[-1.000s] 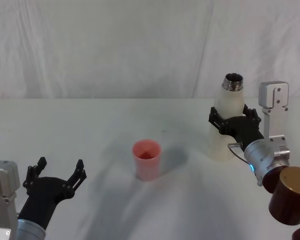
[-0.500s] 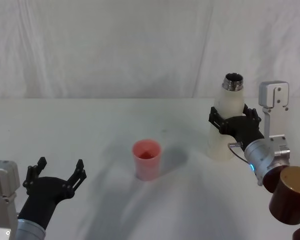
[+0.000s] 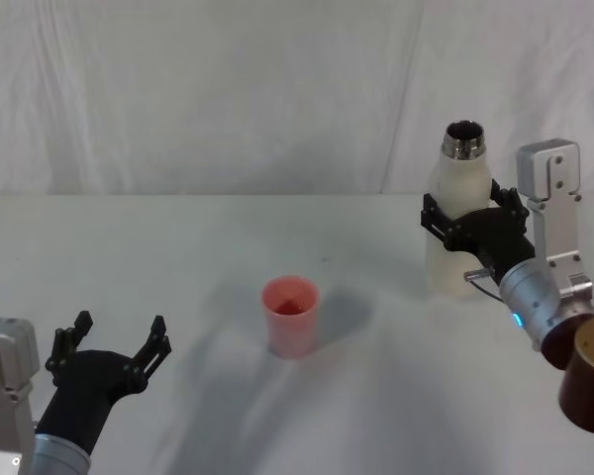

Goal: Grasp the thermos with one hand and pour water into the cup lid.

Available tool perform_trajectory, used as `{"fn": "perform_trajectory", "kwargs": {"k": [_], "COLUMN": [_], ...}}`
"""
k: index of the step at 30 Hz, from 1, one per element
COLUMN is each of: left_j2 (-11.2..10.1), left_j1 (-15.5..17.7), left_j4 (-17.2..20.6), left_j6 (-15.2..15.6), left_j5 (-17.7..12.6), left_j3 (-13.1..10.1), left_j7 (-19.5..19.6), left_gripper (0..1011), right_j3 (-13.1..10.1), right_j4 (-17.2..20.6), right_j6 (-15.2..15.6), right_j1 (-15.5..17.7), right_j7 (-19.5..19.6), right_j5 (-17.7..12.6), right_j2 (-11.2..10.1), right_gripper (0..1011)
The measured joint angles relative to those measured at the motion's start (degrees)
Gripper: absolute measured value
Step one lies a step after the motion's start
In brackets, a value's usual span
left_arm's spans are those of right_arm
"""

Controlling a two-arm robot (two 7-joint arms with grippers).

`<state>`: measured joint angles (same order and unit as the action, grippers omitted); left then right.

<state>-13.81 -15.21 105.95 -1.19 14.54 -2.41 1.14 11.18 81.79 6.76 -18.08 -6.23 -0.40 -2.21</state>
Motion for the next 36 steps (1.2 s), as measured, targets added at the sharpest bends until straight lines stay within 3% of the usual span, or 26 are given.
{"fn": "perform_trajectory", "kwargs": {"k": [12, 25, 36], "left_j2": [0.00, 0.00, 0.00], "left_j1": [0.00, 0.00, 0.00], "left_j4": [0.00, 0.00, 0.00], "left_j6": [0.00, 0.00, 0.00], "left_j5": [0.00, 0.00, 0.00], "left_j3": [0.00, 0.00, 0.00], "left_j7": [0.00, 0.00, 0.00], "left_gripper": [1001, 1001, 1001], "right_j3": [4.23, 8.89, 12.90], "right_j4": [2.83, 2.91, 0.14], "right_j6": [-5.83, -10.99, -15.48], "right_j1": [0.33, 0.38, -1.58], "right_j7": [-2.51, -3.24, -2.98], "right_j5": [7.96, 15.77, 22.16], "right_j2": [-6.30, -9.40, -11.00], "right_gripper": [951, 951, 951]}}
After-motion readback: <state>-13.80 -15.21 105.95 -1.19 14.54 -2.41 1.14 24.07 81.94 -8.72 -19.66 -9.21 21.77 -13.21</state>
